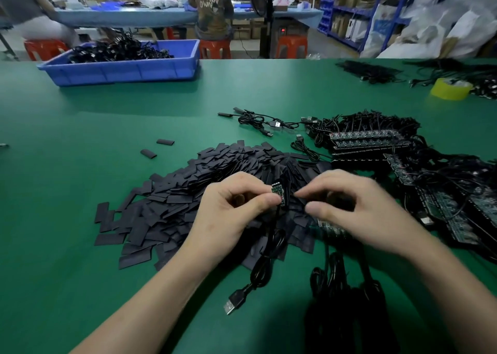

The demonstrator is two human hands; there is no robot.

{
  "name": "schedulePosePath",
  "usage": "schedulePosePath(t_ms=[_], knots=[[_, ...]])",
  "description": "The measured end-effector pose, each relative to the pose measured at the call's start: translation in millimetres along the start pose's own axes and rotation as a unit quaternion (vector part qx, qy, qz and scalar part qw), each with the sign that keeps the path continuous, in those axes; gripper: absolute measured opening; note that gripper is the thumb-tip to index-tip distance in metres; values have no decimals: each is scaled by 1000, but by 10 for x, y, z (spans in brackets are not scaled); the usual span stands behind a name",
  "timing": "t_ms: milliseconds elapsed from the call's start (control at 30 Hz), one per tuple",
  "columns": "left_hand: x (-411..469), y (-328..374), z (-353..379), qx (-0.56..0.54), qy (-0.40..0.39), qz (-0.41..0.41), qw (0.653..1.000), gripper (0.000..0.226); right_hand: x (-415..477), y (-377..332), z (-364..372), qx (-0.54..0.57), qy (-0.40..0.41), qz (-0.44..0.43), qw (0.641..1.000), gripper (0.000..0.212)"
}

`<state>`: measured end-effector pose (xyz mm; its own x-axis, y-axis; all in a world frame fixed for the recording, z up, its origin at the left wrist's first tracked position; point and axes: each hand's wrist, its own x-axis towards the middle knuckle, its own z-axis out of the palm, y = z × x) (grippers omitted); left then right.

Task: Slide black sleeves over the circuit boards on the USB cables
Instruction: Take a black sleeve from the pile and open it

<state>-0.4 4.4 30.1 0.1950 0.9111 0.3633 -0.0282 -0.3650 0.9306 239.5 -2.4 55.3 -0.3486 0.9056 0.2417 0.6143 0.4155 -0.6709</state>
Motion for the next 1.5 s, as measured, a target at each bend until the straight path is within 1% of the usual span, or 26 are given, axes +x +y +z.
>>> schedulePosePath(t_ms=[33, 67, 133, 167, 200, 233, 267, 333, 367, 400, 433, 467, 500, 600, 667, 700, 767, 900, 967, 1033, 1133, 1200, 1267, 1367, 1433, 1500], knots=[[-1, -6, 12, 8, 6, 16, 1000, 9, 12, -75, 127, 12, -4, -30, 999, 26], [-3, -15, 18, 15, 11, 26, 999, 8, 25, -144, 245, 30, -9, -39, 999, 20], [3, -32, 18, 16, 14, 17, 1000, 8, 44, -225, 398, 98, -12, -11, 995, 12], [7, -28, 15, 19, 13, 4, 1000, 7, 44, -241, 419, 143, -13, 6, 990, 14], [14, -28, -6, 48, 14, 0, 999, 8, 42, -255, 406, 193, -15, 15, 981, 17], [28, -36, -50, 111, 12, 16, 994, 11, 31, -268, 361, 248, -12, 18, 968, 20], [42, -51, -111, 199, -3, 46, 979, 14, 18, -284, 295, 309, -5, 20, 951, 22], [56, -43, -226, 376, -73, 103, 918, 21, -6, -295, 117, 418, 19, 37, 908, 20], [61, -28, -274, 435, -106, 118, 886, 25, -14, -285, 8, 449, 32, 44, 892, 20], [65, -17, -318, 467, -129, 122, 867, 27, -16, -268, -110, 468, 39, 49, 882, 21], [68, -8, -354, 481, -144, 121, 856, 28, -9, -250, -228, 473, 36, 55, 879, 23], [74, -1, -378, 488, -156, 121, 850, 27, 3, -245, -344, 458, 22, 67, 886, 24], [80, 4, -391, 489, -168, 120, 847, 26, 16, -235, -435, 422, 1, 87, 902, 26], [96, 0, -400, 487, -199, 114, 843, 18, 68, -193, -431, 222, -58, 144, 962, 33], [104, -17, -392, 489, -201, 110, 842, 15, 96, -199, -223, 108, -74, 153, 980, 37], [104, -24, -384, 491, -198, 109, 841, 15, 98, -202, -98, 91, -78, 158, 980, 38], [106, -31, -369, 495, -194, 114, 839, 14, 85, -181, 131, 133, -78, 182, 971, 38], [110, -29, -362, 506, -197, 119, 832, 18, 63, -114, 356, 262, -66, 230, 935, 37], [112, -36, -364, 497, -193, 116, 838, 17, 65, -84, 378, 300, -56, 239, 922, 36], [109, -40, -363, 476, -181, 111, 853, 16, 57, -63, 377, 327, -50, 244, 912, 35], [100, -52, -338, 477, -162, 111, 857, 15, 35, -39, 372, 356, -55, 239, 902, 34], [100, -64, -324, 453, -155, 100, 872, 13, 21, -24, 374, 367, -60, 229, 899, 33], [95, -66, -313, 395, -141, 76, 905, 12, 7, -24, 386, 356, -58, 206, 909, 29], [81, -43, -285, 264, -107, 26, 958, 16, -7, -49, 426, 295, -43, 161, 941, 22], [64, -31, -238, 195, -88, -1, 977, 17, -13, -58, 450, 256, -36, 139, 956, 20], [49, -39, -176, 146, -76, -23, 986, 19, -12, -57, 468, 253, -25, 129, 958, 16]])
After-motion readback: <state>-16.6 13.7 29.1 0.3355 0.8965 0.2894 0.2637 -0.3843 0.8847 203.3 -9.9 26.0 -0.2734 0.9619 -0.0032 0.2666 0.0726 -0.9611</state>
